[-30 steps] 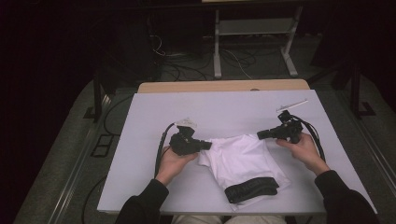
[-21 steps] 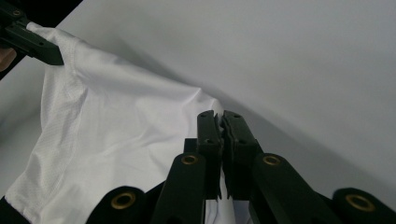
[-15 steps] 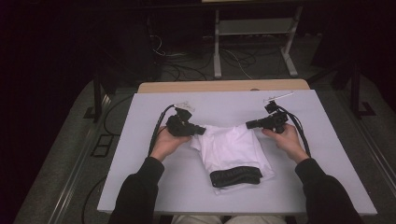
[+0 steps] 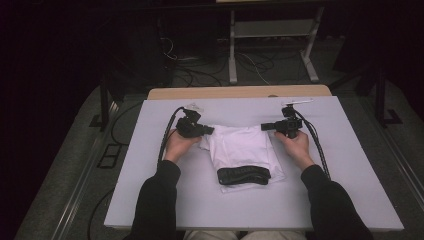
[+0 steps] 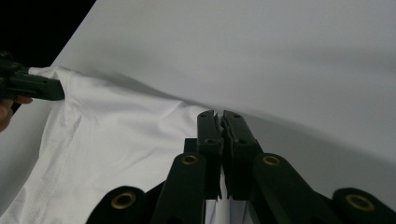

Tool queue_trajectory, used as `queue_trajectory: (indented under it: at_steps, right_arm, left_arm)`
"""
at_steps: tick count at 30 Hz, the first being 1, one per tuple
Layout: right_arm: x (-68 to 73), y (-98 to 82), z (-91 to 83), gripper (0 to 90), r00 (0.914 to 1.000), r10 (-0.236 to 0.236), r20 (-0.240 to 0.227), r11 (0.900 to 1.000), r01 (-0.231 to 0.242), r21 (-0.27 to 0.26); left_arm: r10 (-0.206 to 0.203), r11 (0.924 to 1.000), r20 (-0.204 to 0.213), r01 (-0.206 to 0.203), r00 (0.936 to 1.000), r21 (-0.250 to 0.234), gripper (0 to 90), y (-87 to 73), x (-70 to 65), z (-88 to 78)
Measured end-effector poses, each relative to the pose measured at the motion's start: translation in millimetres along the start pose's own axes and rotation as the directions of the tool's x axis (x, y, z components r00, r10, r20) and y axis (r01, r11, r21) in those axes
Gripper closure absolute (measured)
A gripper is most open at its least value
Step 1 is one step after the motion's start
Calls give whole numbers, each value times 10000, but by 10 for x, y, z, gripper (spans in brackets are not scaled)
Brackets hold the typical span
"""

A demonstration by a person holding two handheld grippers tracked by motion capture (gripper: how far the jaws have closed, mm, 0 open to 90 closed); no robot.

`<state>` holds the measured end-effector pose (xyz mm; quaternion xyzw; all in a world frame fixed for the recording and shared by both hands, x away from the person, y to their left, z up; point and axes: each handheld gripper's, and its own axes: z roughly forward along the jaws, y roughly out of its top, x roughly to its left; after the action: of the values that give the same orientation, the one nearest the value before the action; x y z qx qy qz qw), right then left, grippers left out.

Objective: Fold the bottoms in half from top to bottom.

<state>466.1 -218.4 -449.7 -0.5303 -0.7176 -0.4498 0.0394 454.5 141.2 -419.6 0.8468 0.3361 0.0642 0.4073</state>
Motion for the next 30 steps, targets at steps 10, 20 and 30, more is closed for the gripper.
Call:
queue_trajectory:
  at_steps: [10, 20, 30]
  right_arm:
    - [-7, 79, 66, 843, 9981, -82, 606, 9996, 98, -267]
    - [-60, 140, 128, 826, 9982, -309, 512, 9991, 324, -286]
    - [2, 144, 30, 330, 9907, -1252, 527, 9919, 1260, -131]
  left_arm:
    - [-481, 9983, -492, 463, 9976, -359, 868, 50, 162, 152]
    - [-1035, 9931, -633, 996, 9926, -618, 851, 24, 206, 209]
    - [-1658, 9802, -402, 1601, 9853, -1169, 301, 55, 144, 43]
